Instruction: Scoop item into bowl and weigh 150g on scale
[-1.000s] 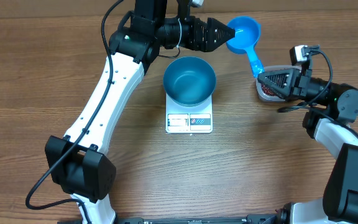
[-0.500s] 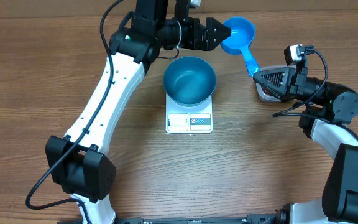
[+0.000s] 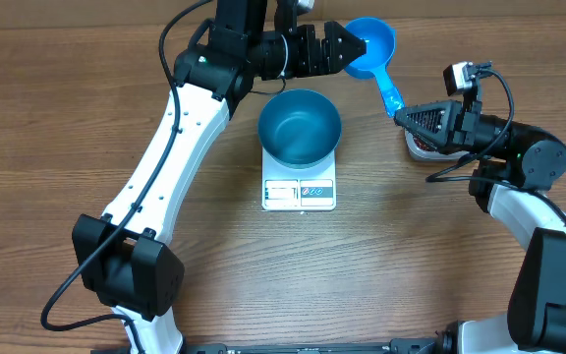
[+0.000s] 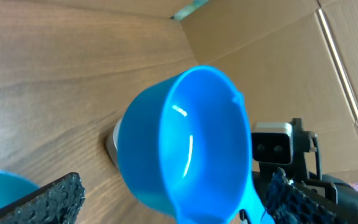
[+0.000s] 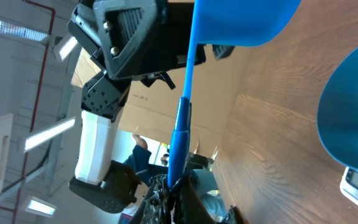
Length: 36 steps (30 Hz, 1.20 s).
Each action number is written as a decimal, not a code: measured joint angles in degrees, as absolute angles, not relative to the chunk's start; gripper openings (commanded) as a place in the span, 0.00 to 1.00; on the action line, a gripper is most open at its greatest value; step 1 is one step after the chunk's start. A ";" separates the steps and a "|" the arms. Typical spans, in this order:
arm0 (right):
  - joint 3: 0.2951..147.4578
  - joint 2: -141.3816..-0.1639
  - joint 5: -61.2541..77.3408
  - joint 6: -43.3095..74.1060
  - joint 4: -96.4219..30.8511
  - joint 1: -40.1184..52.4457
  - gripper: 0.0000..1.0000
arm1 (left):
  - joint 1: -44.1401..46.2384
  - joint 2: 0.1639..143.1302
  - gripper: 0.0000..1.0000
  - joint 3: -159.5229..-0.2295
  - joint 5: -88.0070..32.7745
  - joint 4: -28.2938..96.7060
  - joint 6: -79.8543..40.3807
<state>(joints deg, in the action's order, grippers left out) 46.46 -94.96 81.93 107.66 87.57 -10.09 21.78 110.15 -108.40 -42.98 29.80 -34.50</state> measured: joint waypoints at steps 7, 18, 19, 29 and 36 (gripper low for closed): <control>46.46 -94.96 81.78 104.60 87.57 -10.09 0.04 | 21.78 110.15 1.00 -108.40 -40.73 31.57 -40.18; 46.46 -94.96 80.99 103.48 87.61 -10.07 0.04 | 22.76 110.15 1.00 -108.36 -45.21 27.22 -47.00; 46.46 -94.96 80.90 103.53 87.61 -10.02 0.04 | 22.96 110.15 1.00 -108.36 -45.19 27.20 -46.98; 46.46 -94.96 80.55 105.62 87.61 -9.98 0.04 | 23.49 110.15 1.00 -108.36 -43.66 25.21 -46.35; 46.63 -94.91 79.81 107.39 87.61 -9.32 0.04 | 23.49 110.15 1.00 -108.36 -43.68 23.59 -46.13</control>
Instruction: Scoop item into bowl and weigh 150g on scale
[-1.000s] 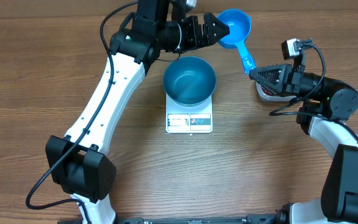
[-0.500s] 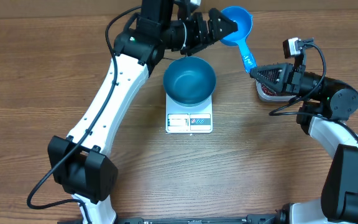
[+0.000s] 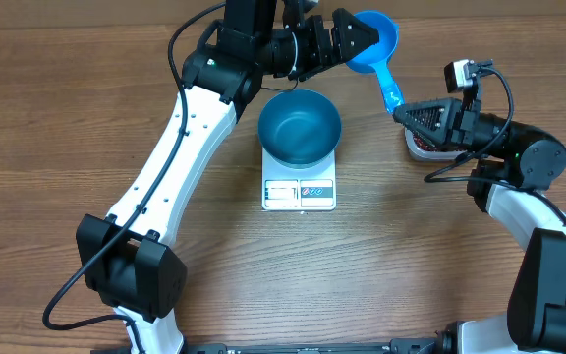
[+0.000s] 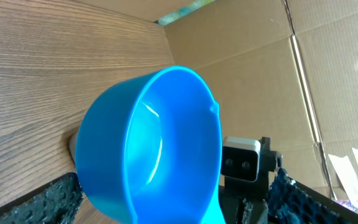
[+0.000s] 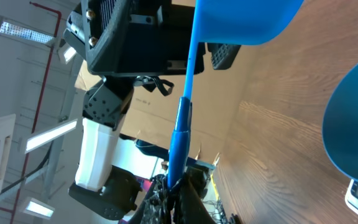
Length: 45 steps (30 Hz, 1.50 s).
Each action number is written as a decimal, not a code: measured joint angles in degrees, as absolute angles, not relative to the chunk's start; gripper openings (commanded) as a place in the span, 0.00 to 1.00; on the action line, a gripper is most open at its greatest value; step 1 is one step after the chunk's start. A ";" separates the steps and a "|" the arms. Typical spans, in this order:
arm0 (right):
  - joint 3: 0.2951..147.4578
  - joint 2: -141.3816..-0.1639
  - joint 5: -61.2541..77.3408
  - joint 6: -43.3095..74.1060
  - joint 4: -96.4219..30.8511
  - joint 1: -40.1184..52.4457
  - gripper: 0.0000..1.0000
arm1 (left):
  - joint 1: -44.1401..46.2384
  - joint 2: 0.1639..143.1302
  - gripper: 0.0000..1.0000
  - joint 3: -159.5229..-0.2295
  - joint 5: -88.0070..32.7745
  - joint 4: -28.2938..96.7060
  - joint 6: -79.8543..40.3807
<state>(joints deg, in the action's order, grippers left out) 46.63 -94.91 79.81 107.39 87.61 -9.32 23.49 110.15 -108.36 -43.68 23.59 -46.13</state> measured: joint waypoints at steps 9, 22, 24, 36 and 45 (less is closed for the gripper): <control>48.07 -94.65 79.53 105.30 87.48 -9.28 0.04 | 22.74 110.15 0.97 -108.36 -43.92 27.24 -44.82; 48.07 -94.65 80.14 98.50 83.94 -9.28 0.04 | 23.24 110.15 0.86 -108.31 -50.30 25.21 -50.59; 48.07 -94.65 80.14 98.35 83.99 -9.28 0.04 | 23.77 110.15 0.80 -108.31 -51.07 25.19 -51.37; 48.07 -94.65 80.16 98.26 83.92 -9.28 0.04 | 28.88 110.15 0.46 -108.31 -49.82 24.80 -53.06; 48.07 -94.65 80.16 98.69 83.94 -9.28 0.04 | 28.80 110.15 0.46 -108.31 -46.46 21.34 -53.06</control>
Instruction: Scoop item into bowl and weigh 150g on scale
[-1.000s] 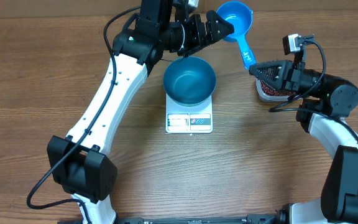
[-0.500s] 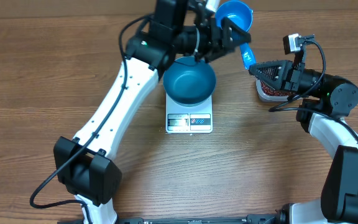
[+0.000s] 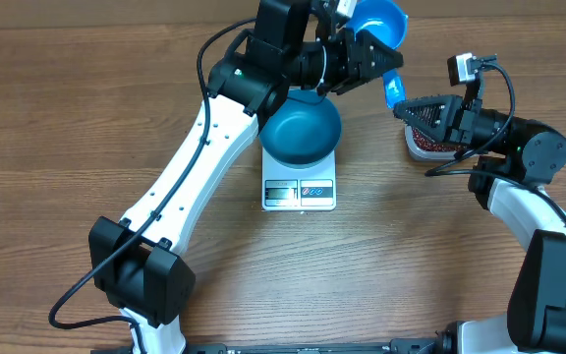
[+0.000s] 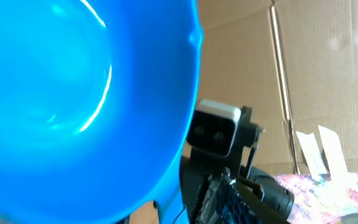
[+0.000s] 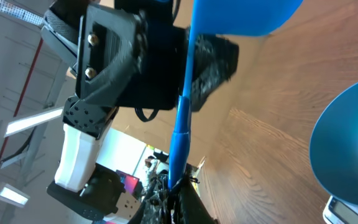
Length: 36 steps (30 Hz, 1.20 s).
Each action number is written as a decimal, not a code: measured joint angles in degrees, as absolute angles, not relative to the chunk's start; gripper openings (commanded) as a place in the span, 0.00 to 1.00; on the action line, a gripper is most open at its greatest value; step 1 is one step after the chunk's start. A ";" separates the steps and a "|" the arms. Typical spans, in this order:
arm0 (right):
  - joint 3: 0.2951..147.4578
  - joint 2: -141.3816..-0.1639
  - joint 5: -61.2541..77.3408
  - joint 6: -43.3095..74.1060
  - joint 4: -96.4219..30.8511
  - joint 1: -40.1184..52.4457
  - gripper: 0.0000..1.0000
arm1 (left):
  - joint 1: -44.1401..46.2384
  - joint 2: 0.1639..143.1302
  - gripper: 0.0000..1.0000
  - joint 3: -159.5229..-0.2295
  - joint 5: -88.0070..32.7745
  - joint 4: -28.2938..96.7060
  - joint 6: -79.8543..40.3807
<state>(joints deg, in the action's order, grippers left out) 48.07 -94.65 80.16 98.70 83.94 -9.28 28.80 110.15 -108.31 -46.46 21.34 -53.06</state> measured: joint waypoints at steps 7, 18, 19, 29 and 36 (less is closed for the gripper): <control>48.07 -94.65 80.12 99.22 83.94 -8.25 0.04 | 28.80 110.15 0.41 -108.31 -45.47 20.29 -53.04; 48.07 -94.65 80.12 99.90 83.94 -6.55 0.04 | 29.28 110.15 0.32 -108.31 -45.15 20.97 -52.56; 48.07 -94.65 80.12 99.94 83.96 -6.55 0.04 | 29.28 110.15 0.32 -108.31 -45.15 20.99 -52.56; 48.07 -94.65 80.12 100.27 83.99 -6.55 0.04 | 29.28 110.15 0.36 -108.29 -44.31 28.47 -50.33; 48.07 -94.65 80.14 100.29 84.01 -6.55 0.04 | 29.28 110.15 0.40 -108.29 -43.86 24.40 -49.58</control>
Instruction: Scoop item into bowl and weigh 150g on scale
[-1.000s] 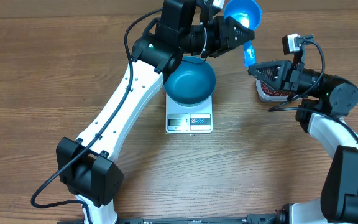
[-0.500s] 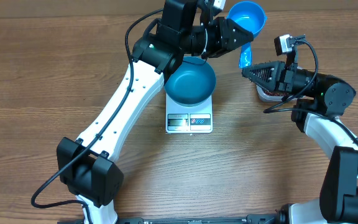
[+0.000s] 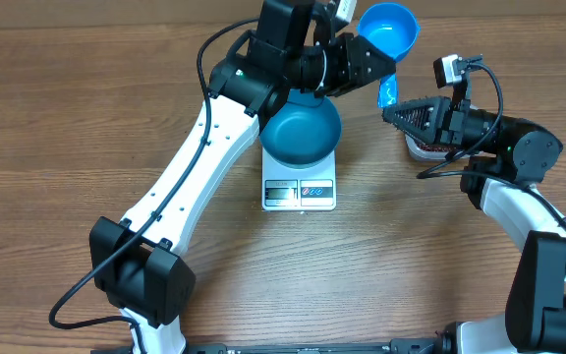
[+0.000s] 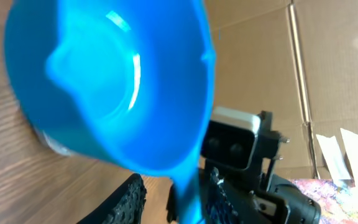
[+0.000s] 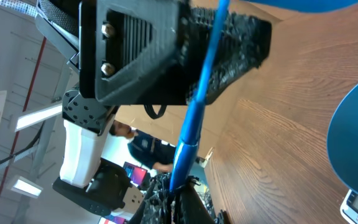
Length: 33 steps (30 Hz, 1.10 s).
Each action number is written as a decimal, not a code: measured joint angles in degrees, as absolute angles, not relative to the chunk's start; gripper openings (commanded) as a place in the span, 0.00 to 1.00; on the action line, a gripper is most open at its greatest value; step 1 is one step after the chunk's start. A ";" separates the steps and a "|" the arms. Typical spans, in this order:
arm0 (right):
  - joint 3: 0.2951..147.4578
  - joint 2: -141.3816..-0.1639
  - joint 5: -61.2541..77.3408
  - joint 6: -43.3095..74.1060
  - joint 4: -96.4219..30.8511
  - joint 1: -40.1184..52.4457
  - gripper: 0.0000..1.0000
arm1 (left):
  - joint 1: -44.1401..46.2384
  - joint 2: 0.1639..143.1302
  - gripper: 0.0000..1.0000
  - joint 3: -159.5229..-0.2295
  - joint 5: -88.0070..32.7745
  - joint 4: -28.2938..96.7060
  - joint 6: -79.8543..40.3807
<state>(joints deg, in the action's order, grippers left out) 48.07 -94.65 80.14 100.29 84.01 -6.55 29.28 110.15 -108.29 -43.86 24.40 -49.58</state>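
A bright blue scoop (image 3: 388,28) hangs above the back of the table, cup up, and fills much of the left wrist view (image 4: 117,81). My right gripper (image 3: 389,111) is shut on the lower end of its handle (image 5: 197,112). My left gripper (image 3: 379,67) stands open astride the handle just below the cup, and a gap shows between the left finger (image 4: 129,193) and the handle. The dark blue bowl (image 3: 303,133) sits on the white scale (image 3: 300,192); my left arm hides the bowl's back rim.
A small white container of red pieces (image 3: 423,147) stands under my right gripper, right of the scale. Cardboard walls (image 4: 260,56) rise behind the table. The left arm reaches across the table from front left to back centre.
The scoop and my right gripper have shifted slightly left and the scoop sits a little lower. The cup filled the left wrist view; now the handle shows between the left fingers.
At first my left gripper was open just left of the scoop's cup, which the right gripper held up by the handle. It was then closer beside the cup, then raised against it. Now its fingers straddle the handle while the right gripper still holds.
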 measured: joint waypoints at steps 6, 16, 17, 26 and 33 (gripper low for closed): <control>48.07 -94.65 80.14 100.31 84.88 -6.44 0.04 | 30.09 110.15 0.41 -108.29 -43.81 24.12 -49.47; 48.07 -94.65 80.14 100.36 85.12 -6.33 0.04 | 31.90 110.15 0.18 -108.29 -42.54 24.82 -48.90; 48.07 -94.65 80.14 100.36 85.14 -6.33 0.04 | 31.88 110.15 0.13 -108.29 -42.48 24.80 -48.90; 48.10 -94.65 79.72 100.57 85.41 -6.33 0.67 | 31.62 110.15 0.04 -108.27 -41.71 22.20 -48.93; 48.10 -94.65 78.32 100.51 85.10 -6.33 0.86 | 29.32 110.15 0.04 -108.25 -41.04 20.12 -52.23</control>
